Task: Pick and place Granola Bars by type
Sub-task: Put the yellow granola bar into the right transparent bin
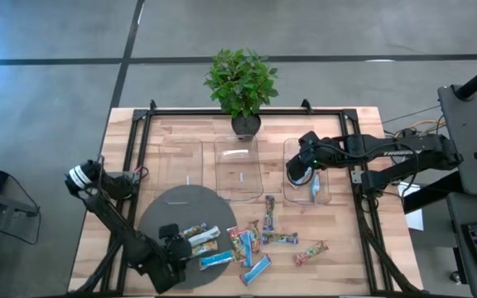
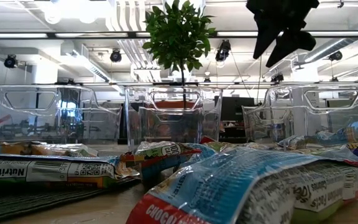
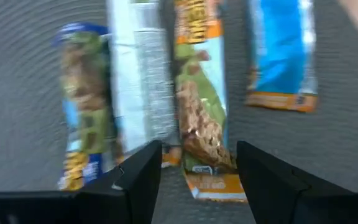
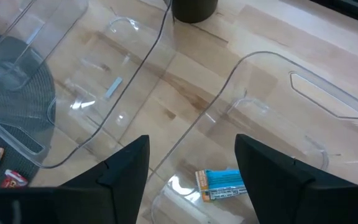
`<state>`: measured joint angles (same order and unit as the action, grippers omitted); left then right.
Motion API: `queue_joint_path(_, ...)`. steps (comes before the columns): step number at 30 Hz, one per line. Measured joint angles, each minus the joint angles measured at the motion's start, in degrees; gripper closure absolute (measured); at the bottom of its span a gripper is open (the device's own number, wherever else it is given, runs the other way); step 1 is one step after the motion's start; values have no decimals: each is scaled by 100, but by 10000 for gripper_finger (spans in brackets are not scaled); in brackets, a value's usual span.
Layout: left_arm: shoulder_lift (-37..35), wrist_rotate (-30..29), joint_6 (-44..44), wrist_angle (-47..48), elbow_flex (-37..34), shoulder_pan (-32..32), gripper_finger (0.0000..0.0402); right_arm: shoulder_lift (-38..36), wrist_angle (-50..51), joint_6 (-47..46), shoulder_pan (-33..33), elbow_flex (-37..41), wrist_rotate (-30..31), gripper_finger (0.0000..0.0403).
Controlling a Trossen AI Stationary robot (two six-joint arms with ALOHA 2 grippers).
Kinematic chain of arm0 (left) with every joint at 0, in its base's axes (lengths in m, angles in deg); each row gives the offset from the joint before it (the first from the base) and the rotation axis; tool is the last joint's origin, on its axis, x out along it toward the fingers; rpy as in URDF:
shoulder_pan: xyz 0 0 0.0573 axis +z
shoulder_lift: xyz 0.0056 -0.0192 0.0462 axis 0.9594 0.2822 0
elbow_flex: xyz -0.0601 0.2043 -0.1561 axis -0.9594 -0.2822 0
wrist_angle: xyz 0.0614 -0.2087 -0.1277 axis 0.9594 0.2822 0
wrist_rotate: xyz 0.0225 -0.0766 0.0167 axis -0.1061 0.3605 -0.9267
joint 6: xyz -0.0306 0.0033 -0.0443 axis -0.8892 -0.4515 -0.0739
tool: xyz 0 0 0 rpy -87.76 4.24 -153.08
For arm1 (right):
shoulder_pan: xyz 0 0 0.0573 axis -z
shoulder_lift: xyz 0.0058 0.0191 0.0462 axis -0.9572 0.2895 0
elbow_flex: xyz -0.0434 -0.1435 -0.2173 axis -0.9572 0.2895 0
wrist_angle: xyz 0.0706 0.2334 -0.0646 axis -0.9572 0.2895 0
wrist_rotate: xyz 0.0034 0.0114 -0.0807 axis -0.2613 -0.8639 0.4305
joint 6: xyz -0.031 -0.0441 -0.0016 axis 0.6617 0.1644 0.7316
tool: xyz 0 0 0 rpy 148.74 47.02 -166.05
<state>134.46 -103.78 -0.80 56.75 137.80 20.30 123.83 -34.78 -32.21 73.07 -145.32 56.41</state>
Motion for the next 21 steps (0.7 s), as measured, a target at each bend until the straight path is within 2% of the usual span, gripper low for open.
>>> queue_joint_path(5,-25,-5,9,50,34,36,212,0,-2,101,0,58,2,177)
queue_joint_path(13,155,190,267,-471,-16,111,212,0,-10,101,0,280,-2,177)
queue_joint_path(21,265,119,-177,-259,-38,263,212,0,-12,71,0,405,-120,177)
